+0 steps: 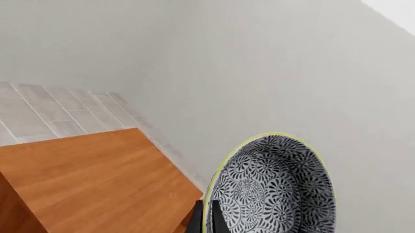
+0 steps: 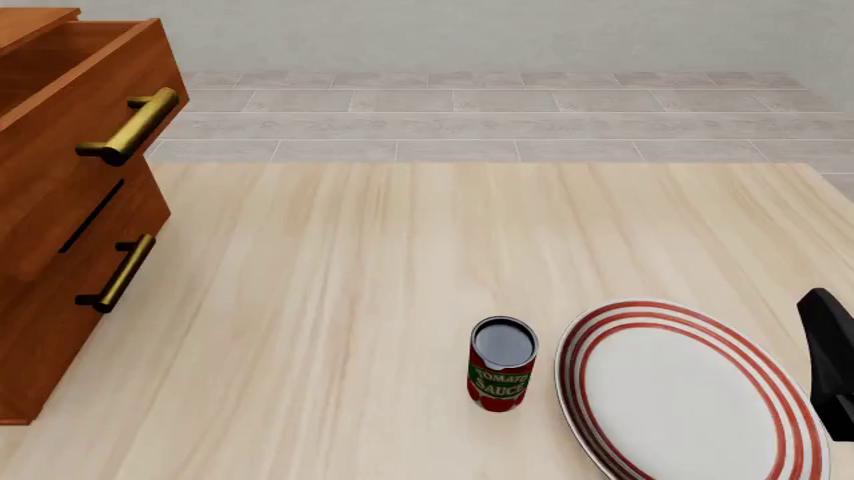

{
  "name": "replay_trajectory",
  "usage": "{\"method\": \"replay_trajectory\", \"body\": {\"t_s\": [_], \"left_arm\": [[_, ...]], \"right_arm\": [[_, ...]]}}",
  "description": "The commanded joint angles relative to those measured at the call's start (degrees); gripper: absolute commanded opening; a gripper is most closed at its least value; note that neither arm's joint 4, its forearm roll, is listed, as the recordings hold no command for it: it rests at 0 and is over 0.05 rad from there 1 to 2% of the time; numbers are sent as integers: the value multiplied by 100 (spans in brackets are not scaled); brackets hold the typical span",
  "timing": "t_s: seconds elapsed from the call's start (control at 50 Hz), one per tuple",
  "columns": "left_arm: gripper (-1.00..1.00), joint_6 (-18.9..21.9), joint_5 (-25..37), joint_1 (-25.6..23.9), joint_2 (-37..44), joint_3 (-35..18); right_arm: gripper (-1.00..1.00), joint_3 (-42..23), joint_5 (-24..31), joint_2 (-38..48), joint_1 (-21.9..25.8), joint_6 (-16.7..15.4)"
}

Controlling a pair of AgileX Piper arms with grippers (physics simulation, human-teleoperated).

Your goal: Put the bowl on top of the cabinet.

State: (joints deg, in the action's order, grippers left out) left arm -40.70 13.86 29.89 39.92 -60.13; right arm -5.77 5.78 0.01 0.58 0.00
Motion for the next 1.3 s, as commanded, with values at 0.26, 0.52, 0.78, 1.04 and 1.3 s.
{"method": "replay_trajectory", "body": {"t_s": [0.26,0.52,0.78,1.04,1.3], "left_arm": [[-100,-558,184,125,550,-289],[-100,-600,487,263,737,-396],[-100,-74,1058,835,997,-1191],[-100,375,1224,1033,1073,-1343],[-100,810,1082,1294,1259,-1113]], "right_arm": [[100,0,0,0,1,0],[100,0,0,0,1,0],[100,0,1,0,0,2],[100,0,0,0,1,-1],[100,0,0,0,0,-2]]}}
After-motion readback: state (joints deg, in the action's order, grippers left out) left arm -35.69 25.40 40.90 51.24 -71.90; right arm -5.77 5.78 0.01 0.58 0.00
